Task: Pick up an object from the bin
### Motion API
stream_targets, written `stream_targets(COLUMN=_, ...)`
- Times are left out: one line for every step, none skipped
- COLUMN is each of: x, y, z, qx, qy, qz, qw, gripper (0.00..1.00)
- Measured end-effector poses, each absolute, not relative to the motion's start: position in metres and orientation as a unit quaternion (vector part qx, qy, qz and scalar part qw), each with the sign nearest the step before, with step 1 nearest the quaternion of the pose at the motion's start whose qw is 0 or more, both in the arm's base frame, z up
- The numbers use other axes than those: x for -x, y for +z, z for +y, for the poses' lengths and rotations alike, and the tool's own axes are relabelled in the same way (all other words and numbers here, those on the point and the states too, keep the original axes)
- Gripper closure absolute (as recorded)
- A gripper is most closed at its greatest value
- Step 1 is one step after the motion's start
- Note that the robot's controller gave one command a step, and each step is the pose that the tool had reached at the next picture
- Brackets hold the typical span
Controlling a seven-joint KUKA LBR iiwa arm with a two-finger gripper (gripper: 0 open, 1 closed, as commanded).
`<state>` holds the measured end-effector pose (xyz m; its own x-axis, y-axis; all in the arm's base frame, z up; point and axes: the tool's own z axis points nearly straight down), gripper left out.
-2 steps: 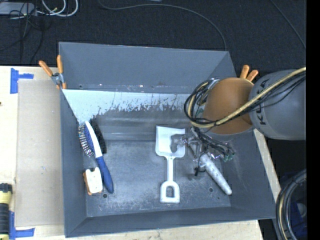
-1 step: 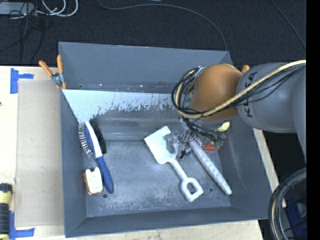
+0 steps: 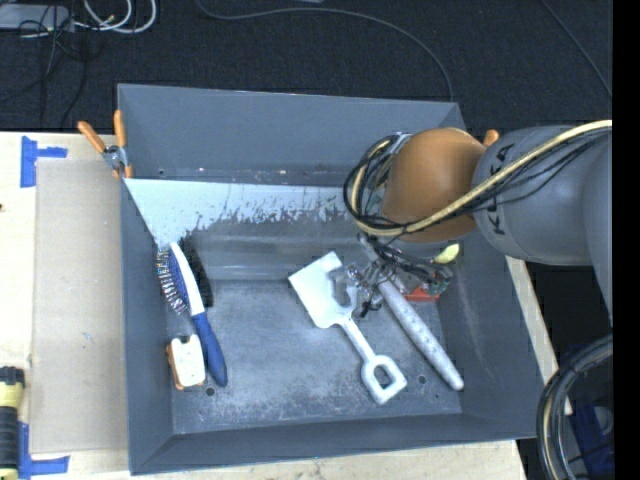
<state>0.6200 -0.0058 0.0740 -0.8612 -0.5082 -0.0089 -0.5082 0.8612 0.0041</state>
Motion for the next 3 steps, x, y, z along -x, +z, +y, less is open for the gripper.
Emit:
stream_targets(x=-0.618, y=0.117, z=-0.022, qx=0.287, qy=0.005, qz=0.958, qw=0.0, gripper=1.0)
stream_targets(x=-0.593, y=0.171, z=-0.037, qx=0.298, qy=0.004, qz=0.955, qw=0.001, gripper=1.0)
stream_targets(x=-0.567, y=0.22, z=-0.014, qx=0.292, qy=0.005, qz=0.957, qw=-0.001, gripper=1.0)
